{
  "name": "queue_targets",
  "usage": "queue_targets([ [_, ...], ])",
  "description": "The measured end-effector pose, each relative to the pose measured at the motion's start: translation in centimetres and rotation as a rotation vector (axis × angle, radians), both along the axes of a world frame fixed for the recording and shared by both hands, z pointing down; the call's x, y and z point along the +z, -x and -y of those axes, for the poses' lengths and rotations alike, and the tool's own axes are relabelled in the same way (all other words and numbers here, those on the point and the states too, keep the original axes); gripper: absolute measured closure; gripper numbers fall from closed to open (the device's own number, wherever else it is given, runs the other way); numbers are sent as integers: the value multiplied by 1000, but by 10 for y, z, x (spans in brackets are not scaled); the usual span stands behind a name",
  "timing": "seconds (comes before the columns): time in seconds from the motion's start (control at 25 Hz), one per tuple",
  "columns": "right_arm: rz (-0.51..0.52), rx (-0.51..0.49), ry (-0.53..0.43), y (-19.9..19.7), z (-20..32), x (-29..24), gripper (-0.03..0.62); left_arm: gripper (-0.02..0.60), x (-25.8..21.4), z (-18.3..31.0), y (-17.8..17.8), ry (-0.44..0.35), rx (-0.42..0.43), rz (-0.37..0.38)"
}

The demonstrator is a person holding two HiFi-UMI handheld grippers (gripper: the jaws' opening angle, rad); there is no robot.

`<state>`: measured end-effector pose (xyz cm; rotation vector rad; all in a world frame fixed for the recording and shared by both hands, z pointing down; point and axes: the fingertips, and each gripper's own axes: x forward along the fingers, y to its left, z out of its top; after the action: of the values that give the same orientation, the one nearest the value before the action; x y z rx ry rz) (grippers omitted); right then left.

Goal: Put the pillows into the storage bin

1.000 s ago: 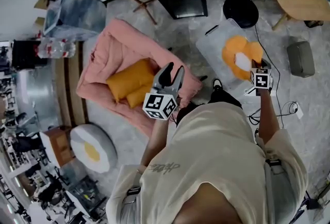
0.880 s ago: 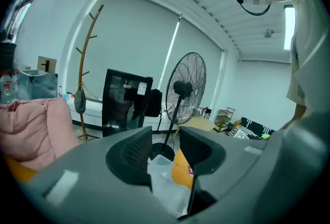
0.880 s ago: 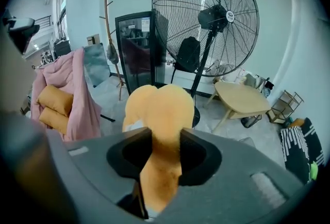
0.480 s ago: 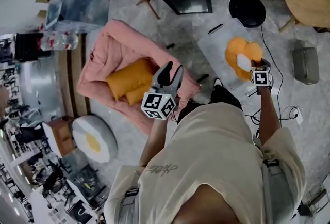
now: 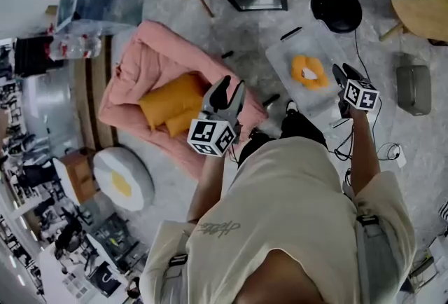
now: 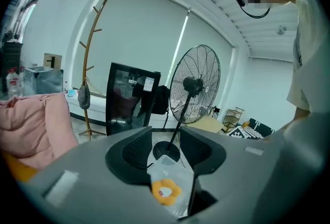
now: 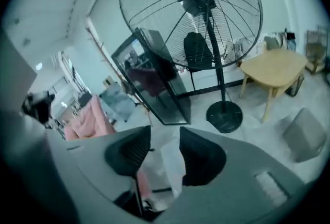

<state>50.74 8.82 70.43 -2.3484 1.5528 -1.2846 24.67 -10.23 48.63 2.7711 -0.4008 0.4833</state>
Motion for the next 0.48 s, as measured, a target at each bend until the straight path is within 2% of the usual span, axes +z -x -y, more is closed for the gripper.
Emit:
queue_targets([
  [0.12,126,41,-191,-4,16,-27,435,408,-3,0,2,-2,-31,-4],
  [0.2,148,26,-241,-4,24,-40,448,408,-6,0,9,-4,-66,-1],
  [0.36,159,-102,-300,17,55,-61,453,407,-6,0,34,-10,-153,7],
  [0.48,164,-257,-341,51,91,-71,454,405,-1,0,64,-22,-232,13],
])
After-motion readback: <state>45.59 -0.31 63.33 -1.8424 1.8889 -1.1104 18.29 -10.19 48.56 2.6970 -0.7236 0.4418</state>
